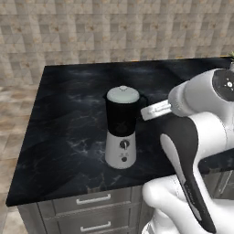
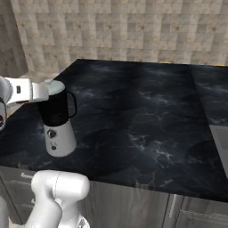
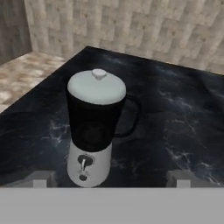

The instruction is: Close the lid blender by securely placing the lid on top.

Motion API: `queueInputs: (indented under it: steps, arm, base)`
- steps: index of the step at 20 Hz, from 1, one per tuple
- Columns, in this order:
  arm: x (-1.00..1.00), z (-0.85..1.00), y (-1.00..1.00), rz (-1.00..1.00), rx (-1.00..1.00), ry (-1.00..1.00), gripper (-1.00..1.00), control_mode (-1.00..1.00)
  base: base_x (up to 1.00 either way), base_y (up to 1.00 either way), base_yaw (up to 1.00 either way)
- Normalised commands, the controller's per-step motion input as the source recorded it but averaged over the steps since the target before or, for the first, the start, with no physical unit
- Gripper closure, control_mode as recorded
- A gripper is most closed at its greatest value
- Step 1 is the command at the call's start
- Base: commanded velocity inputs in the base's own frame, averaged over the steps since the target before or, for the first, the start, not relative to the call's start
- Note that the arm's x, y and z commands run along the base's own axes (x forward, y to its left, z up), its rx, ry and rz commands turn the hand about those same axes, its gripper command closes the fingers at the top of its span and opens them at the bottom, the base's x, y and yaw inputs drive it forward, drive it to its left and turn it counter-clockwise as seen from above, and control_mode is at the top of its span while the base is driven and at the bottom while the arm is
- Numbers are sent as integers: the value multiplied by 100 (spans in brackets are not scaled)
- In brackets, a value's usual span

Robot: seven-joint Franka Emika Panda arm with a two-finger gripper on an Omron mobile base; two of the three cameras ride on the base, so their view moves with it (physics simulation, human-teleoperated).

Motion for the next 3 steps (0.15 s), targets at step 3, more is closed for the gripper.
queueInputs:
  steps: [3]
  arm:
    - [-29,12,-90,-1,0,-1,-100,-100]
  base:
    - [0,0,0]
